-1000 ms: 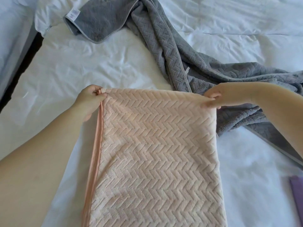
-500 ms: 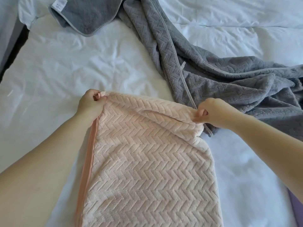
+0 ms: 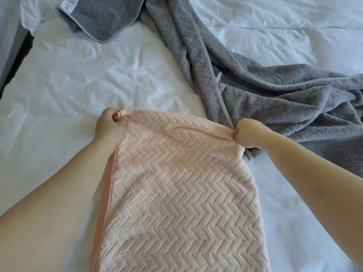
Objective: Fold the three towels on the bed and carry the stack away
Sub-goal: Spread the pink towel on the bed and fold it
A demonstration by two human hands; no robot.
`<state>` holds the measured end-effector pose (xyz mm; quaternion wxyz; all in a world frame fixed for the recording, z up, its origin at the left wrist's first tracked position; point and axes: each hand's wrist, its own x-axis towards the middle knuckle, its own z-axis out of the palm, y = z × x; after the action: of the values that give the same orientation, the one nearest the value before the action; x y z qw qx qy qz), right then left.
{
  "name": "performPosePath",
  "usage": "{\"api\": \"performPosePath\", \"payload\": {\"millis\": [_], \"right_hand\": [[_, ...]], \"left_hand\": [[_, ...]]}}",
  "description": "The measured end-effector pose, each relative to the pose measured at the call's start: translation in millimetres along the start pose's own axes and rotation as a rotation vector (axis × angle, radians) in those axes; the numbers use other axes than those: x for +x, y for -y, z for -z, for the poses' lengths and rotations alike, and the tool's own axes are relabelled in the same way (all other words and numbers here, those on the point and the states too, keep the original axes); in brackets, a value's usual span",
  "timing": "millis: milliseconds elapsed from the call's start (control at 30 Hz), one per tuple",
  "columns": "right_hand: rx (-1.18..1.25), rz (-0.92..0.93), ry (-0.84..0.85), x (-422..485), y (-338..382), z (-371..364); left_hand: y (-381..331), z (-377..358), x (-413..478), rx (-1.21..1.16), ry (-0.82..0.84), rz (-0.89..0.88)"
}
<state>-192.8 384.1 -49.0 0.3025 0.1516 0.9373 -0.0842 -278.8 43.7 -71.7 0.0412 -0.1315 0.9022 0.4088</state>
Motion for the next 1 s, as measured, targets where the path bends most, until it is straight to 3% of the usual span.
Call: {"api": "performPosePath", "payload": {"millis": [200,300,400,500,600,733,833,1000], "right_hand": [[0.004,0.118,-0.074,-11.8,-20.0,64.8],[0.257,0.125,-0.193,-10.9,-19.8,84.6],[0.353,0.186,-0.188,-7.0,-15.7,70.3],[0.271,0.402,-0.008,-7.0,-17.0,56.3],[0.167,0.494,0.183,-9.3,-17.0,58.9],[0.003,0.583,0.238,-11.2,-7.7,56.2],[-0.052,0.588,0.218,-11.9,-1.7,48.2],[-0.478,0.404,0.209,-9.6,-5.0,46.6]], "left_hand": [[-9.0,19.3,18.3,-0.037,0.175,0.069],[-9.9,25.1,22.8,-0.043,0.194,0.083],[-6.4,27.3,21.7,-0.061,0.184,0.108],[-6.1,31.8,22.5,-0.057,0.216,0.148],[-7.6,32.8,24.1,-0.062,0.236,0.163],[-8.8,30.0,22.7,-0.055,0.222,0.164],[-9.4,28.6,21.6,-0.051,0.220,0.159],[-8.7,30.5,21.2,-0.027,0.219,0.128]]}}
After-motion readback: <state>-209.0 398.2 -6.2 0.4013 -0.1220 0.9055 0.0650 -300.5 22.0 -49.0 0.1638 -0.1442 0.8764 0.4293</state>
